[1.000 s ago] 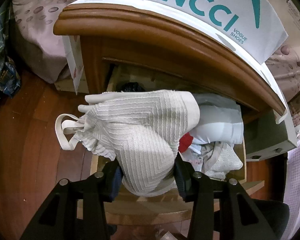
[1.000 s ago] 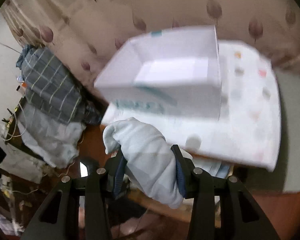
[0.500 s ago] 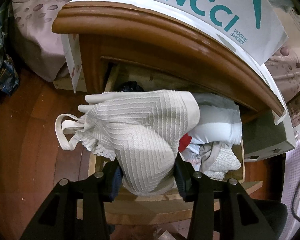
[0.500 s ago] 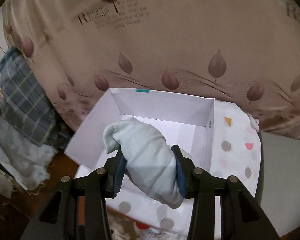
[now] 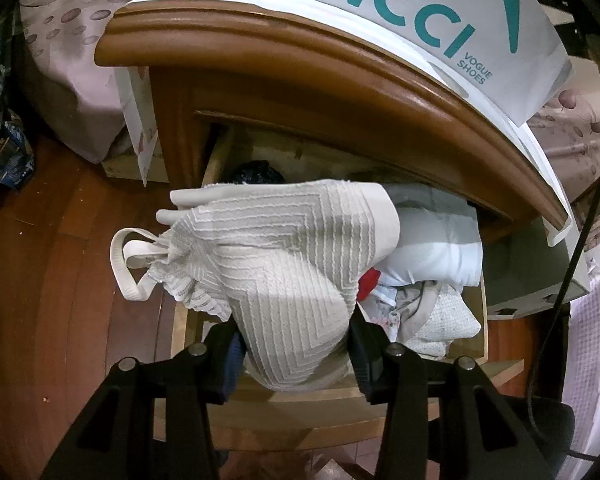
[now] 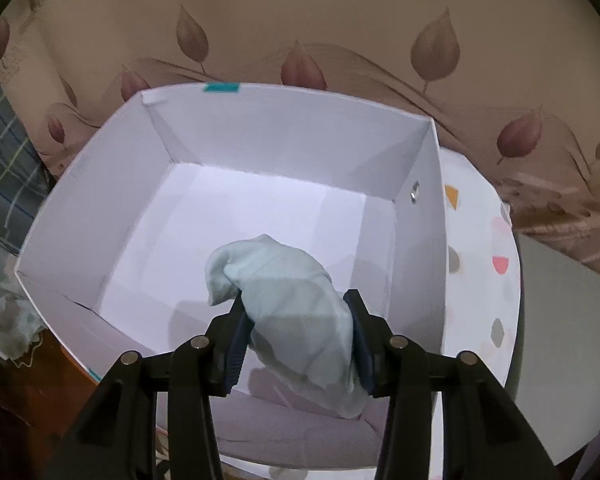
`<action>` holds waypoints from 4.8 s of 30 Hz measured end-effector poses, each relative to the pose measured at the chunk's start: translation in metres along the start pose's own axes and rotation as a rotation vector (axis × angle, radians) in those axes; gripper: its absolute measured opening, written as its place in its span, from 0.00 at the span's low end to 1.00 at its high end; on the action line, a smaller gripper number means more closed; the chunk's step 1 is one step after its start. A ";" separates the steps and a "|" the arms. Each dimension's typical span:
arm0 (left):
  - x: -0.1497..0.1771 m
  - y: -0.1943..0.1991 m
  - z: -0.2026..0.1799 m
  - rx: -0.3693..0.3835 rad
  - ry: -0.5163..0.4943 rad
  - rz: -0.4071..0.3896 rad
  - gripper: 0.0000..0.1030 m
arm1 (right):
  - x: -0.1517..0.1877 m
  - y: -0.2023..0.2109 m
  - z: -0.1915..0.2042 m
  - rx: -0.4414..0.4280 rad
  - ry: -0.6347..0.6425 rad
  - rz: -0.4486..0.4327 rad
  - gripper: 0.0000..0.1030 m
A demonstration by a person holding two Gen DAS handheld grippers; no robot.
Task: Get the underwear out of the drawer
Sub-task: 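Lower the light blue cloth into the white box and open the right gripper, then move the right gripper back to the drawer while the left gripper carries the white underwear toward the box, then lower the white underwear into the white box and open the left gripper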
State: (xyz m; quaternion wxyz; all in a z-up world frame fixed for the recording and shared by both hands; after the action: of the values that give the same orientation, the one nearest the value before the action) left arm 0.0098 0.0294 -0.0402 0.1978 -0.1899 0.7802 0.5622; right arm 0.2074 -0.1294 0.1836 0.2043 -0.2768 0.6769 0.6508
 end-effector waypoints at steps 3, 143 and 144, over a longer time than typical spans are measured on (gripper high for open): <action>0.000 0.000 0.000 -0.002 -0.002 0.001 0.44 | 0.002 0.003 0.002 0.012 0.026 0.006 0.42; -0.283 0.046 -0.109 -0.122 -0.292 -0.163 0.75 | 0.276 0.016 -0.054 0.001 -0.183 -0.065 0.90; -0.283 0.050 -0.109 -0.123 -0.286 -0.177 0.75 | 0.277 0.016 -0.054 0.000 -0.184 -0.066 0.90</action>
State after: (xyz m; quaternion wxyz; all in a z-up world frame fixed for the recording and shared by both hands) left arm 0.2136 -0.0384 0.1792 0.3436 -0.1876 0.6886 0.6104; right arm -0.0094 -0.2134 0.0236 0.2871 -0.2381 0.6458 0.6663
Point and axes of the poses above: each gripper's, at about its wrist camera, not at the fingertips, and y roughly against the way its jaws point, z to its left, x to its underside, the point moved 4 cm from there along -y, roughly the way its jaws point, and after that the axes turned 10 degrees about -z, right-handed, at the moved point
